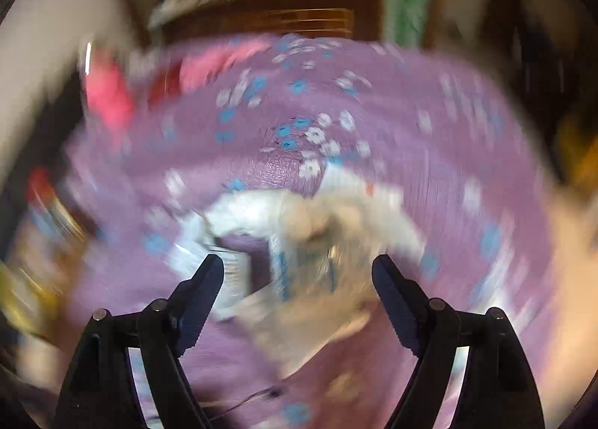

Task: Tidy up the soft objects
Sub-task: 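Lift tissue pack with left gripper while right gripper grasps white cloth, then carry tissue pack and white cloth to the yellow tray and release both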

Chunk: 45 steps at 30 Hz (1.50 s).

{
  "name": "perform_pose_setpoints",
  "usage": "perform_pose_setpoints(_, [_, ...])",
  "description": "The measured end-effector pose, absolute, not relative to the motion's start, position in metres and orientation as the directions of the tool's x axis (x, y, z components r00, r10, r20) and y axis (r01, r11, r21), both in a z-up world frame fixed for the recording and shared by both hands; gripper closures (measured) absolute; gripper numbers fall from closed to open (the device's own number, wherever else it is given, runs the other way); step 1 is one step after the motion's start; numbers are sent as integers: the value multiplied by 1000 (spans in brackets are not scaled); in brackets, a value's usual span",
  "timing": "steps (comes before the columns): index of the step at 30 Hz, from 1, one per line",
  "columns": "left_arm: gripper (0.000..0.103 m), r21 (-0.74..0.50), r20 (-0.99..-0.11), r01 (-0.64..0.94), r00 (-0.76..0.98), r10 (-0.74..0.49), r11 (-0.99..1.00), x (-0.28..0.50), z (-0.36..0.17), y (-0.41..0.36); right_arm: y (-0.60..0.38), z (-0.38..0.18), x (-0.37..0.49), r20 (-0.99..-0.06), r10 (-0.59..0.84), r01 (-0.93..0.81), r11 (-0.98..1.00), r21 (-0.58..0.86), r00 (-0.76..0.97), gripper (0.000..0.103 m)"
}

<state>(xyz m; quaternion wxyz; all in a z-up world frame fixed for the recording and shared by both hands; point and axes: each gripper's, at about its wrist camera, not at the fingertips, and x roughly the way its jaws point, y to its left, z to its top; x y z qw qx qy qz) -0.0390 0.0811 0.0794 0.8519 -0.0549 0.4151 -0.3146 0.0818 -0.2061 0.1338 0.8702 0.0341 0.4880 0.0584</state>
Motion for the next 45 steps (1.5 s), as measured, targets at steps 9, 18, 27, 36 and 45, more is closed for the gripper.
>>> perform_pose_setpoints(9, [42,-399,-656,454,465,-594,797,-41,77,100,-133,81,145,-876,-182,-380,847,-371,448,63])
perform_pose_setpoints(18, [42,-450,-616,436,480,-624,779,-49,82,108,-167,143,123,-826,-78,-204,952,-228,558,66])
perform_pose_setpoints(27, [42,-508,-550,366,559,-620,780,-102,98,158,-167,224,21,-736,113,-217,975,-47,668,66])
perform_pose_setpoints(36, [42,-480,-583,94,709,-397,872,-143,90,249,-86,224,-45,-719,440,-420,879,224,538,66])
perform_pose_setpoints(45, [41,-460,-649,-20,689,-321,888,-123,59,257,6,186,-40,-670,676,-441,724,530,305,65])
